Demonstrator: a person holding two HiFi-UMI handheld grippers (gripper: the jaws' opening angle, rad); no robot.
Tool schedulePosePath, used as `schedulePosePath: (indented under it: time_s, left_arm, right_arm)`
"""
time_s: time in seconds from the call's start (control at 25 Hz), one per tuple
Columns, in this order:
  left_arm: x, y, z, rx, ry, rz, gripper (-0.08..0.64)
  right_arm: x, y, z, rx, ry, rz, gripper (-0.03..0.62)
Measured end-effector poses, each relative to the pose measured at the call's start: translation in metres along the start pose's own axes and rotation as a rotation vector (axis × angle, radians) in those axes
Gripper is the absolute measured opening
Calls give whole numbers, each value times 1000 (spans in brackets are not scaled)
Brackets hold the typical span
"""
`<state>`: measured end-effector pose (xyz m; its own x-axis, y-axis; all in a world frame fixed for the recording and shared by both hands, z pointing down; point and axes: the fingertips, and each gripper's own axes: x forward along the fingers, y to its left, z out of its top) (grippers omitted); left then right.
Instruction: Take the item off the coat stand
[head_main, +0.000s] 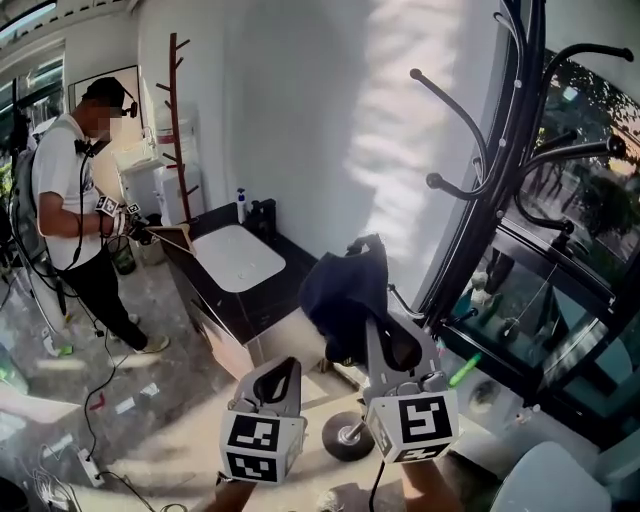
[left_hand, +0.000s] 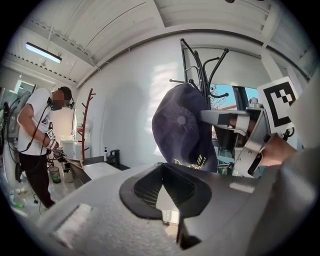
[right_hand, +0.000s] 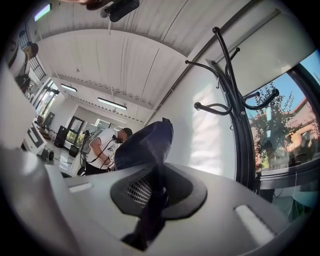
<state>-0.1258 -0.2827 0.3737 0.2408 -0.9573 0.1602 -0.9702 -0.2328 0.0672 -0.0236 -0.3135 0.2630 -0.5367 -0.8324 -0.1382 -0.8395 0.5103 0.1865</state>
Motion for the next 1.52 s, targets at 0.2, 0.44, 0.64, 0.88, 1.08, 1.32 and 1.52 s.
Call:
schedulePosePath:
  time_s: [0.2, 0.44, 0.64, 0.88, 1.08, 1.32, 1.52]
  left_arm:
    - [-16, 8, -7, -12, 7, 9, 0]
    - [-34, 12, -18, 8, 18, 19, 0]
    - [-51, 20, -22, 28, 9, 25, 1]
    - [-71, 23, -32, 50, 22, 29, 2]
    - [-81, 28, -39, 43, 36, 22, 2]
    - [-90, 30, -43, 39, 40, 17, 2]
    - [-95, 31, -46, 43, 44, 12, 2]
  right_arm:
    - [-15, 25, -23, 18, 36, -6, 38]
    - [-35, 48, -60, 82, 99, -24, 38]
    - [-48, 68, -76, 94, 131, -45, 38]
    - [-60, 95, -89, 103, 159, -37, 38]
    - [-63, 111, -91, 120, 166, -36, 38]
    - [-68, 120, -95, 103, 182, -31, 38]
    - [-70, 122, -93, 88, 176, -39, 38]
